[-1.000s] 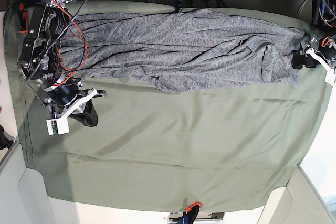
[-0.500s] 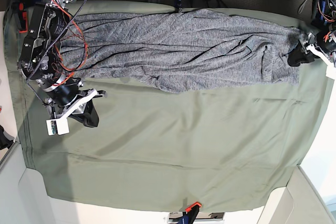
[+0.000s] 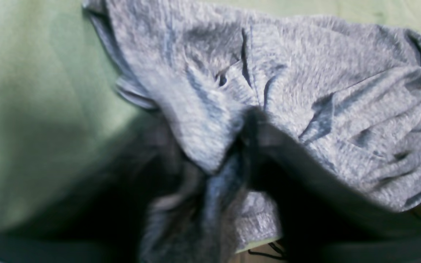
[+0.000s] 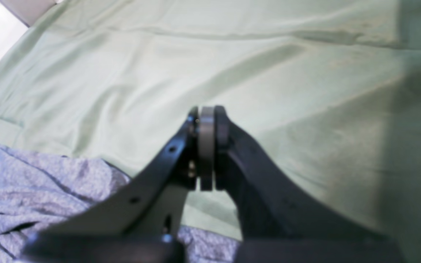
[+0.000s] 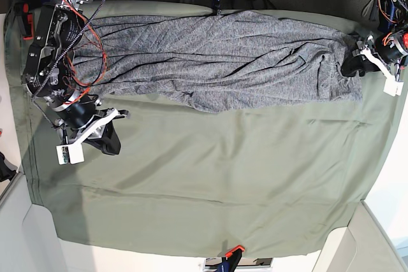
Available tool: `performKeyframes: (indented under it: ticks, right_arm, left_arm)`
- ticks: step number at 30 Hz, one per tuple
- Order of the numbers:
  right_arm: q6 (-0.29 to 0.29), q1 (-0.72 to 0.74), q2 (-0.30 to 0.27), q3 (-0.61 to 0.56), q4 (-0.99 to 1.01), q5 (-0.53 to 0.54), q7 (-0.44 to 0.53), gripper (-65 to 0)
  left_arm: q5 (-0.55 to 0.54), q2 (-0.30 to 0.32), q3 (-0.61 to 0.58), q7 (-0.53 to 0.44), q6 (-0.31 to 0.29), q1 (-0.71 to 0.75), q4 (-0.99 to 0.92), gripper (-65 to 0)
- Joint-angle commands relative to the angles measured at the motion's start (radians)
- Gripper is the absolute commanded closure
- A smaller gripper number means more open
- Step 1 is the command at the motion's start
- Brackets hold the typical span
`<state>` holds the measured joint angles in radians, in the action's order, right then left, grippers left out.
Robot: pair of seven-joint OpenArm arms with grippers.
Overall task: Fold the T-shirt properly
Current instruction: 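Pull the shirt end with the left gripper to straighten the strip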
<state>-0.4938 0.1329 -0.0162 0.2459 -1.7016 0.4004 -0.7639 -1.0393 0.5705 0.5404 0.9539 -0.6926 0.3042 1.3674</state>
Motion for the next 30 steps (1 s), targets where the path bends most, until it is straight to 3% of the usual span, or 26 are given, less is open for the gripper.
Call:
performKeyframes:
  ticks: [1, 5, 10, 15, 24, 30]
  right_arm:
    - [-0.008, 0.019, -0.003, 0.001, -0.017, 0.021, 0.026, 0.0]
    - [-0.008, 0.019, -0.003, 0.001, -0.017, 0.027, 0.027, 0.0]
    - [-0.008, 0.019, -0.003, 0.001, -0.017, 0.027, 0.026, 0.0]
    - [-0.008, 0.019, -0.003, 0.001, -0.017, 0.027, 0.025, 0.0]
    - [-0.008, 0.019, -0.003, 0.001, -0.017, 0.030, 0.023, 0.0]
    - [-0.008, 0.019, -0.003, 0.001, -0.017, 0.030, 0.023, 0.0]
  left_arm:
    - [-0.019, 0.020, 0.008, -0.031, -0.006, -0.005, 0.016, -13.4]
    - [-0.019, 0.007, 0.008, -0.111, -0.006, -0.005, 0.016, 0.0]
    - [0.017, -0.002, 0.008, -0.158, -0.006, -0.009, 0.018, 0.0]
    - [0.233, -0.002, 0.042, -0.299, -0.006, -0.013, 0.068, 0.0]
    - [0.450, 0.035, 0.048, -0.332, -0.006, -0.086, 0.077, 0.0]
    - [0.502, 0.098, 0.048, -0.356, 0.001, -0.105, 0.077, 0.0]
